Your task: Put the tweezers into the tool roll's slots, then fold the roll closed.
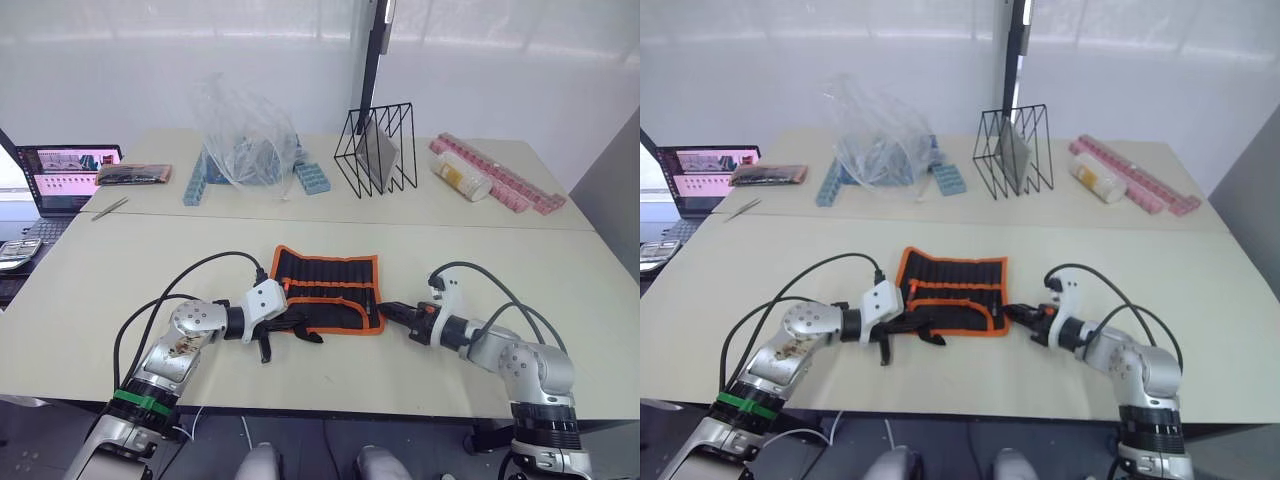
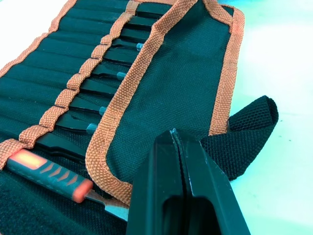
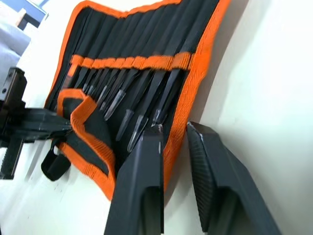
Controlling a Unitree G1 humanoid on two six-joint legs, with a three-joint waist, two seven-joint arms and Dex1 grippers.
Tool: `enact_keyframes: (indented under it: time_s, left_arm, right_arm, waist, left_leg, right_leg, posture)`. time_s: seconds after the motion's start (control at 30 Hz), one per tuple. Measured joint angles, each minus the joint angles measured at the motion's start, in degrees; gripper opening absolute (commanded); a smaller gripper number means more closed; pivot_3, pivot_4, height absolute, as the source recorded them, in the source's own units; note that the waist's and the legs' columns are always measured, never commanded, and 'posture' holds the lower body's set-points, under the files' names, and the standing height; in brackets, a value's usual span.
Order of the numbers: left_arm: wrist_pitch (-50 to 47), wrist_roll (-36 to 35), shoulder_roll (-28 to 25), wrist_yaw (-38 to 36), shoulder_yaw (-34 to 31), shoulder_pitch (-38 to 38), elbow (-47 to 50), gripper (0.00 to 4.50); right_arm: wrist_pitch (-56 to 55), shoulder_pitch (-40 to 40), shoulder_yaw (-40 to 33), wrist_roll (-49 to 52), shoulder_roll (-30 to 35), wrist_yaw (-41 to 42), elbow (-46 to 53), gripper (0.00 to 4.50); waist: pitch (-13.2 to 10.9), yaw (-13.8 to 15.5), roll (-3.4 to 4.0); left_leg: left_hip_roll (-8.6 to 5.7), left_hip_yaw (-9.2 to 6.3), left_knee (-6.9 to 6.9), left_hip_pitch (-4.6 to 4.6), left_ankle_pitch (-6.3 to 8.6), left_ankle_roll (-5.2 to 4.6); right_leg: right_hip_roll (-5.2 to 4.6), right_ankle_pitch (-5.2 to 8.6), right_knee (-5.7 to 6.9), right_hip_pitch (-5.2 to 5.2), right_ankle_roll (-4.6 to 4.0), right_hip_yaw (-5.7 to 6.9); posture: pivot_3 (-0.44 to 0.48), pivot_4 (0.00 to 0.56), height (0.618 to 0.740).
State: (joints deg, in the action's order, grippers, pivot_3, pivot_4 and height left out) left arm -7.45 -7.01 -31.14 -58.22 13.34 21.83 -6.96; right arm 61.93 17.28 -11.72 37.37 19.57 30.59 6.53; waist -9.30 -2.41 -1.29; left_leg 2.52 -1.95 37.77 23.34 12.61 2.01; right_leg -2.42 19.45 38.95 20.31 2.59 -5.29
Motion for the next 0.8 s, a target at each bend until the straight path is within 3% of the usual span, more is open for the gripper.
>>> enact_keyframes:
  time_s: [0.37, 0.5, 0.8]
  left_arm:
    - [-0.07, 0.0, 0.02, 0.22, -0.01, -0.22, 0.24, 0.0]
    - [-0.28, 0.02, -0.05, 0.57, -0.05, -0.79, 0.99, 0.0]
    - [-0.42, 0.02, -0.39, 0.74, -0.1, -1.19, 1.64, 0.0]
  right_arm:
    - [1.33, 2.1, -2.13, 1.22, -1.23, -2.89, -2.26, 1.01]
    - [1.3, 2.45, -2.61, 2.51, -1.32, -3.12, -2.44, 0.01]
    - [1.18, 2.18, -2.54, 3.52, -1.67, -3.44, -2.01, 0.01]
  waist:
    - [0.0, -0.01, 0.0]
    - [0.0, -0.02, -0.01]
    - [0.01, -0.03, -0.05]
  left_leg:
    - [0.0, 0.01, 0.0, 0.02, 0.0, 0.0]
    - [0.01, 0.01, 0.0, 0.0, 0.0, 0.0]
    - [0.01, 0.01, -0.02, 0.02, 0.0, 0.0]
  right_leg:
    - [0.0, 0.0, -0.04, 0.0, 0.0, -0.01]
    - [0.0, 0.0, -0.06, -0.02, 0.0, -0.02]
    - [0.0, 0.0, -0.09, -0.01, 0.0, -0.02]
  posture:
    - [0.0, 0.15, 0.705]
    - [0.0, 0.15, 0.705]
    - [0.0, 0.15, 0.705]
